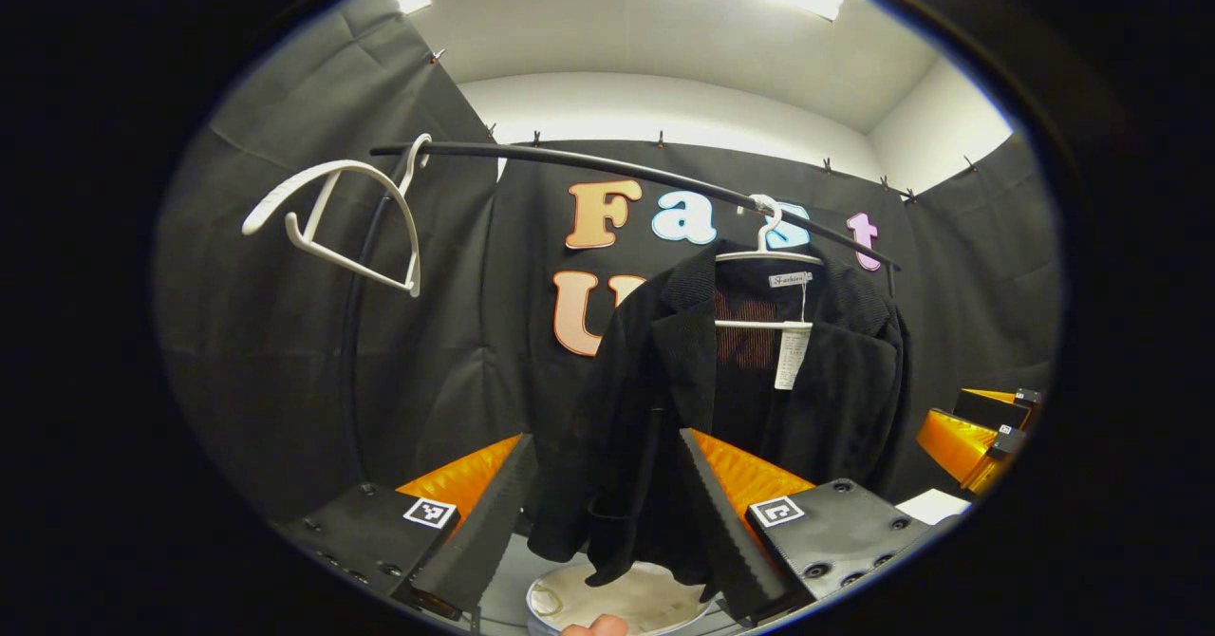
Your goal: Grasp the clothes on the hanger with both hands and then place them into the laundry hamper below.
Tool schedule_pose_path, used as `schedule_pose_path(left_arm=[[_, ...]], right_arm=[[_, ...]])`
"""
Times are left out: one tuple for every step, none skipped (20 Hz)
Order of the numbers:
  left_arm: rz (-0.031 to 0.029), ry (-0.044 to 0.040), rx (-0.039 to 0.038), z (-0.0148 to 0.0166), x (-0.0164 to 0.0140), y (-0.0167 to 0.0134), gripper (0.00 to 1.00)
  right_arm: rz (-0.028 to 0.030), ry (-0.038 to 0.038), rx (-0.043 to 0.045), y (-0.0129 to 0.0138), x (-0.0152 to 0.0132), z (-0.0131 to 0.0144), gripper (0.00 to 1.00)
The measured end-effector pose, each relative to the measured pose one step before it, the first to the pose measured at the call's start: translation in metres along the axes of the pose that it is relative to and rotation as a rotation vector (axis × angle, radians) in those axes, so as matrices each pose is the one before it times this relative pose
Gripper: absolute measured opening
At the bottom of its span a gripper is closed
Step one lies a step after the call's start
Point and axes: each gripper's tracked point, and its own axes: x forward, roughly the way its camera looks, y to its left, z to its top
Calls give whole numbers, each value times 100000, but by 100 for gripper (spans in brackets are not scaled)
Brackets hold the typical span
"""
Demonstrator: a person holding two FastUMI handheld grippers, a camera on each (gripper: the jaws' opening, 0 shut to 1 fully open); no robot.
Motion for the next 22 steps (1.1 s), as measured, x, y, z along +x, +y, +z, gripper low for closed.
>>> schedule_pose_path(left_arm=[[-281,82,-443,38,32,-37,96],[-154,11,-592,10,-128,-94,100],[-260,-214,-560,156,-155,-108,100],[-35,-499,-217,190,-128,-23,100],[334,-404,142,164,-202,41,100],[118,-201,151,60,-178,82,96],[-23,97,28,-24,-151,13,96],[-410,401,-41,-140,-129,-201,96],[-385,334,95,-67,-281,-124,96],[-108,138,302,-86,-150,-5,96],[-290,-187,306,23,-133,-81,100],[-258,-329,388,54,-170,-118,98],[-365,-118,446,19,-65,-111,96],[-356,293,599,-164,-153,-153,96],[-102,310,522,-117,-86,-38,96],[54,-4,291,60,-85,-9,96],[136,-199,0,-7,-32,20,96],[363,-183,-173,56,-103,129,96],[421,116,-236,-37,-48,73,100],[390,190,-267,35,-54,110,96],[659,187,-282,-26,-50,65,96],[1297,410,-263,-105,-87,85,96]], right_arm=[[139,319,880,79,-141,19,94],[456,258,1113,127,-155,53,94],[458,-130,679,157,-136,220,94],[-102,-507,-212,-104,-257,211,94],[-617,-430,-810,-212,-245,188,94],[-668,241,-893,-160,-152,-10,94],[-570,971,-653,-96,-166,-291,93],[-527,1433,-171,-112,-55,-375,93],[-216,1414,493,3,-34,-230,94],[183,1034,1057,14,35,-292,94],[140,612,1104,-55,319,-213,94],[151,316,594,-125,497,-252,94],[344,177,88,-10,661,-221,94],[600,175,124,-56,781,-337,94],[665,358,247,8,965,-247,94],[480,1138,209,-54,989,-479,94],[-149,1659,222,-137,1054,-666,94],[-576,1456,395,-222,1102,-666,94],[-500,1399,343,-141,1253,-648,94],[-952,2141,338,-263,1155,-696,94],[-768,1935,185,-218,1122,-641,94],[-811,2129,163,-142,1089,-594,94]])
